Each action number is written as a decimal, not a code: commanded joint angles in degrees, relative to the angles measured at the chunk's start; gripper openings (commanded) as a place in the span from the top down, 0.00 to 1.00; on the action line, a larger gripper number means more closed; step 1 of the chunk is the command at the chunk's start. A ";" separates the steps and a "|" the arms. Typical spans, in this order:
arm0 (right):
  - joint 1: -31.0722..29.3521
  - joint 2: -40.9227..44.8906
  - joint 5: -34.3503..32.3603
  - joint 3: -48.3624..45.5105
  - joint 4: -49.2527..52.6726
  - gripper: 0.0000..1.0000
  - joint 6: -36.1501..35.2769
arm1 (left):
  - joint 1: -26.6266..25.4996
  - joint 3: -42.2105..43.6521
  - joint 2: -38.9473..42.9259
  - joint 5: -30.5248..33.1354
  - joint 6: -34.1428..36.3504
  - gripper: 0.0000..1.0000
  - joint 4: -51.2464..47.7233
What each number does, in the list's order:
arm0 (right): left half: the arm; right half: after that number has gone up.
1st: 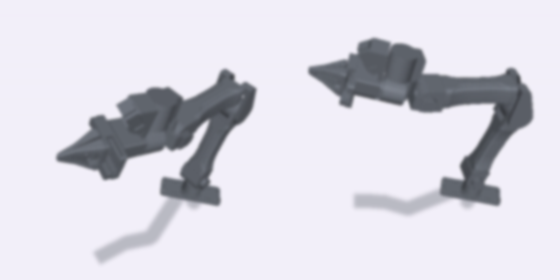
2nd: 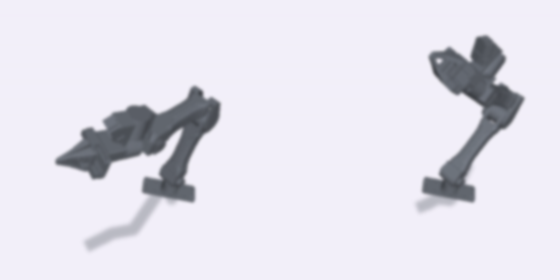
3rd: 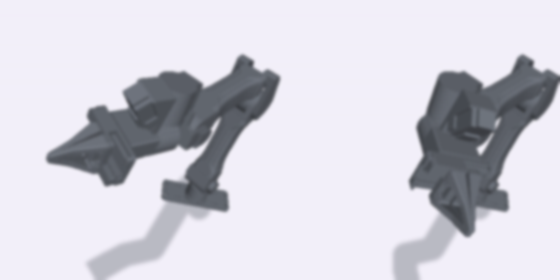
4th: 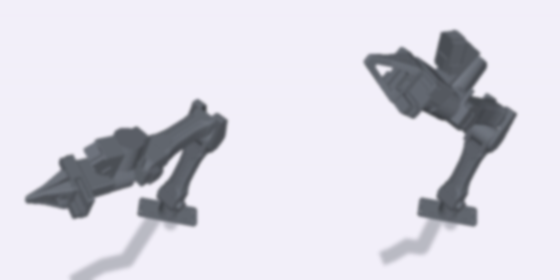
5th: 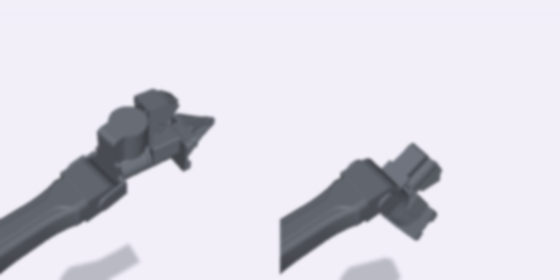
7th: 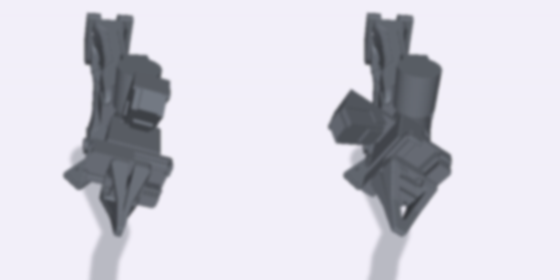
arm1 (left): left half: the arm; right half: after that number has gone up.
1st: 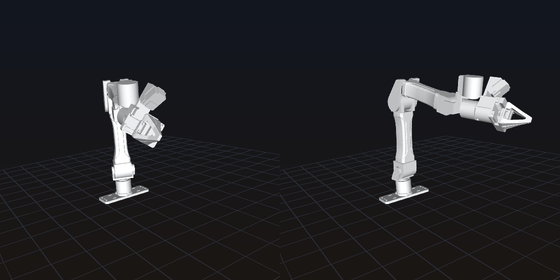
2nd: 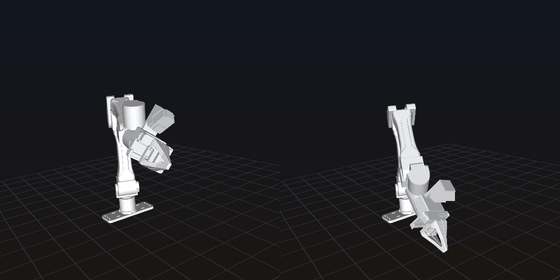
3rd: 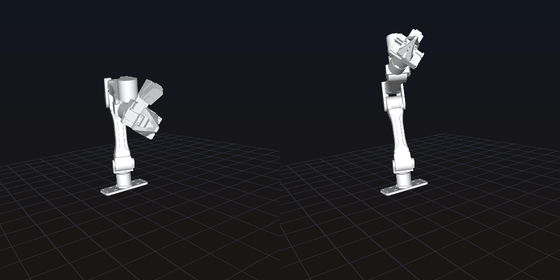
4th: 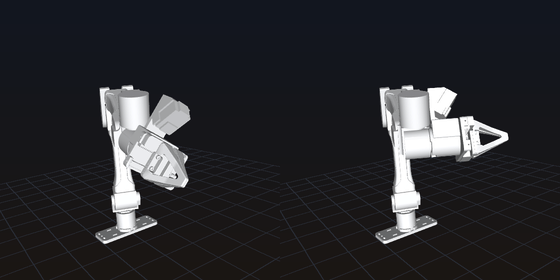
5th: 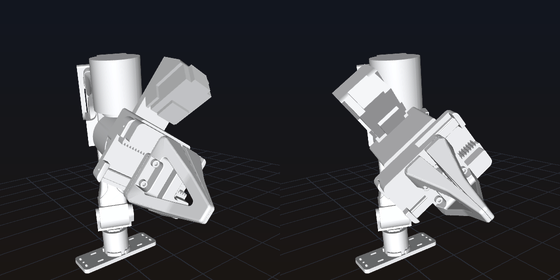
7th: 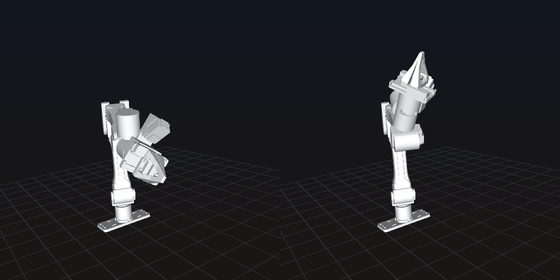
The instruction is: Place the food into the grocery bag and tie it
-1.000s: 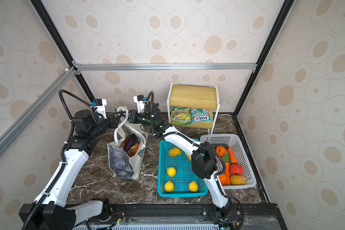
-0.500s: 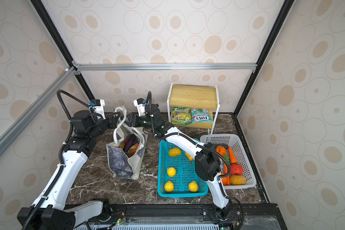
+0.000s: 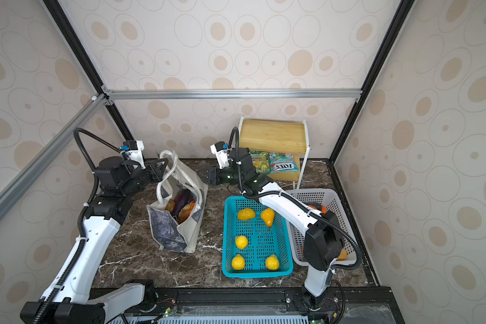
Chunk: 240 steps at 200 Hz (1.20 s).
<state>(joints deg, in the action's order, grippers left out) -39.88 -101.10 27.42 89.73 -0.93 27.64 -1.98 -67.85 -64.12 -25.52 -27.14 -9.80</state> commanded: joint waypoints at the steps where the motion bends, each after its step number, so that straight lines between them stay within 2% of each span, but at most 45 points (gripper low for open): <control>1: -1.16 1.39 3.95 -2.41 -4.38 0.57 -1.71 | 0.24 -0.83 2.06 -4.50 -2.83 1.00 5.67; 25: -0.84 0.64 -0.12 -2.80 -6.83 0.56 -2.45 | 0.22 -0.97 3.08 -6.64 -4.54 1.00 7.42; 52: -0.43 -6.54 -2.09 6.98 -1.37 0.59 -4.79 | 0.31 -0.19 3.99 -7.40 -4.64 1.00 8.25; 66: -0.46 -10.47 -0.33 12.12 1.13 0.62 -5.29 | 0.31 0.70 4.47 -7.08 -4.33 1.00 8.23; 112: -0.54 -18.87 7.77 19.32 -1.67 0.68 -4.69 | 0.44 4.11 5.14 -6.54 -4.00 1.00 10.17; 141: -1.19 -17.14 15.65 14.94 -9.68 0.67 -4.30 | 0.58 6.99 4.79 -5.18 -2.75 1.00 10.53; 169: -1.19 -12.72 21.48 6.89 -17.15 0.65 -3.23 | 0.57 10.04 4.90 -3.84 -3.09 1.00 12.34; 186: -1.21 -8.97 22.54 1.58 -20.20 0.64 -3.12 | 0.64 10.46 4.88 -2.72 -3.11 1.00 12.44; 216: -1.13 -3.33 21.99 -4.82 -19.43 0.63 -5.31 | 0.61 10.06 5.74 -0.94 -2.75 1.00 12.26; 240: -1.45 -1.67 24.63 -7.42 -24.42 0.63 -1.56 | 0.59 10.53 5.93 -0.21 -3.60 1.00 13.37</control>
<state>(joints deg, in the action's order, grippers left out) -40.64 -106.28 47.37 84.16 -17.98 24.25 -1.65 -57.21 -59.44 -27.24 -30.65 0.23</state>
